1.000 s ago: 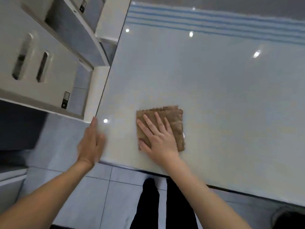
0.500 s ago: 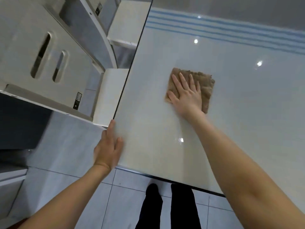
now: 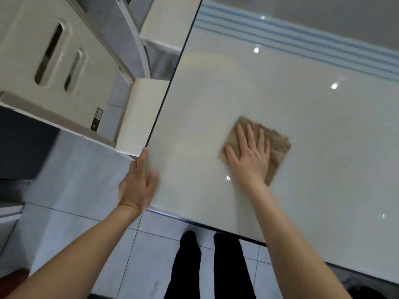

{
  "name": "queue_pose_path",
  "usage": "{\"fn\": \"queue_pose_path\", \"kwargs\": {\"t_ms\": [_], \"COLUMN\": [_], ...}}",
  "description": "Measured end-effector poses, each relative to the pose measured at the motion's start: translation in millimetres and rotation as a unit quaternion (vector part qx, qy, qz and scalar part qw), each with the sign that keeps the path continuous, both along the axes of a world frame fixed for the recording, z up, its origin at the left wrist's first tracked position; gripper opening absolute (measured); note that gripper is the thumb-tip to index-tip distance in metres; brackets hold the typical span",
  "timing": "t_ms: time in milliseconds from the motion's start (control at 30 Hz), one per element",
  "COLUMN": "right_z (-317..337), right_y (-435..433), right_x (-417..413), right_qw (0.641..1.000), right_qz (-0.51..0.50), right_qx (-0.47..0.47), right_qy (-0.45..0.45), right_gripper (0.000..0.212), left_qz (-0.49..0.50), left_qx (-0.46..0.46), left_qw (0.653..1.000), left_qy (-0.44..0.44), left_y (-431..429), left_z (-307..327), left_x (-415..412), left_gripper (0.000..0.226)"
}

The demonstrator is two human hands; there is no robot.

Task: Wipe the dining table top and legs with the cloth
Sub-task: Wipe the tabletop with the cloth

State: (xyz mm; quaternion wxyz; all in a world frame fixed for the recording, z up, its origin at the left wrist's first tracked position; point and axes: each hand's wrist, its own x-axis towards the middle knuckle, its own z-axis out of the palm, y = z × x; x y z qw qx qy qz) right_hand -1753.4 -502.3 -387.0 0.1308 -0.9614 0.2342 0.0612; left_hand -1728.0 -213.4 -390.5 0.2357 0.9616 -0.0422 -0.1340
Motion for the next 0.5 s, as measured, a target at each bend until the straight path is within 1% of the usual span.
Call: {"fn": "queue_pose_path", "kwargs": {"t_ms": [67,133,233,300,367,433,500], "right_z": [-1,0,3,3,8,19,32], "right_y": [13,37,65,74,80,79,66], "right_x": [40,43,-11,-51,-78,-81,-68], "right_qw": [1.0,0.997,0.99,0.989,0.989,0.987,0.984], "right_qz": [0.022,0.075,0.137,0.143,0.143,0.148,0.156], "right_qx": [0.008,0.017,0.027,0.039,0.044,0.061,0.085], "right_qy": [0.017,0.006,-0.018,-0.019,-0.002,0.015,0.011], "right_gripper": [0.065,0.065,0.065,0.064,0.063,0.061,0.059], "left_qz": [0.0,0.0,0.002,0.003,0.005,0.003,0.001], "left_qx": [0.004,0.001,0.002,0.004,0.002,0.003,0.0], "left_qw": [1.0,1.0,1.0,1.0,1.0,1.0,1.0], "left_qy": [0.004,0.008,0.014,0.019,0.019,0.019,0.016], "left_y": [0,0,-1,-3,-3,-3,-2], "left_z": [0,1,5,7,9,10,8], "left_x": [0,0,0,-1,-1,-1,-1], "left_gripper": [0.069,0.07,0.07,0.071,0.073,0.073,0.072]}}
